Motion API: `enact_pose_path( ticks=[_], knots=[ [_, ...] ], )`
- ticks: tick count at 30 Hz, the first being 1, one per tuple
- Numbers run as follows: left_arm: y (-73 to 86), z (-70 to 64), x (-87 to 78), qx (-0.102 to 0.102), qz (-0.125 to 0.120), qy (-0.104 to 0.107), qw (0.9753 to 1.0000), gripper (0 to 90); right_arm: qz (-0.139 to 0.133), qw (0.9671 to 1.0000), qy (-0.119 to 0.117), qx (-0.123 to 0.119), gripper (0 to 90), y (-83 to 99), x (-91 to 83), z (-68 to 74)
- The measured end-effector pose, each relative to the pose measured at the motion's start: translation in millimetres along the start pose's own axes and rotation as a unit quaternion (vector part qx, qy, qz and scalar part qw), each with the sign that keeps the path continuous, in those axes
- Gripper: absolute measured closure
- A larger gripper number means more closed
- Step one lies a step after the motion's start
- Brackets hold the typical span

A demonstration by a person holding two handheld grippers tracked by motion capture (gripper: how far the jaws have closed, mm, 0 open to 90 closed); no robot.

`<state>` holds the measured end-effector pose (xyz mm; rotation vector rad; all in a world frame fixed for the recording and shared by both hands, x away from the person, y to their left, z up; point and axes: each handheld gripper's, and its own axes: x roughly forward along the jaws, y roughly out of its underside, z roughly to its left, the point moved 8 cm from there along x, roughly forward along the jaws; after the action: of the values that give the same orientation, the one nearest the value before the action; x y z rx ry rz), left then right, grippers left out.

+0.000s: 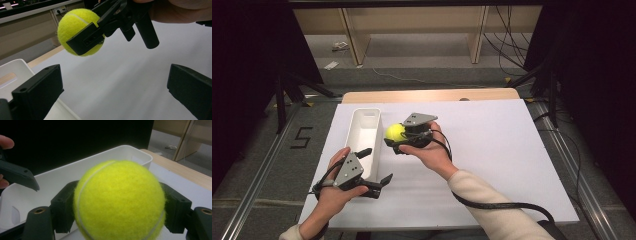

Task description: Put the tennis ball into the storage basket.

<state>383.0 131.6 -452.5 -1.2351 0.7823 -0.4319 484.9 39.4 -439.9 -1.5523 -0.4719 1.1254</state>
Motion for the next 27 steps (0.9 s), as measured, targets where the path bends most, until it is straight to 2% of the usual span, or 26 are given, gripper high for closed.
enact_pose_path(
  ticks=[20, 27],
  knots=[
    [0.1, -0.1, -0.8, 0.003, 0.001, -0.002, 1.0000, 0.0, 0.004, 1.0000, -0.008, -0.004, 26.7, -4.7, 11.0, 8.8],
    [0.0, -0.3, -0.7, 0.004, 0.001, -0.002, 1.0000, 0.0, 0.004, 0.9999, -0.007, -0.006, 26.7, -5.7, 11.3, 7.3]
  ],
)
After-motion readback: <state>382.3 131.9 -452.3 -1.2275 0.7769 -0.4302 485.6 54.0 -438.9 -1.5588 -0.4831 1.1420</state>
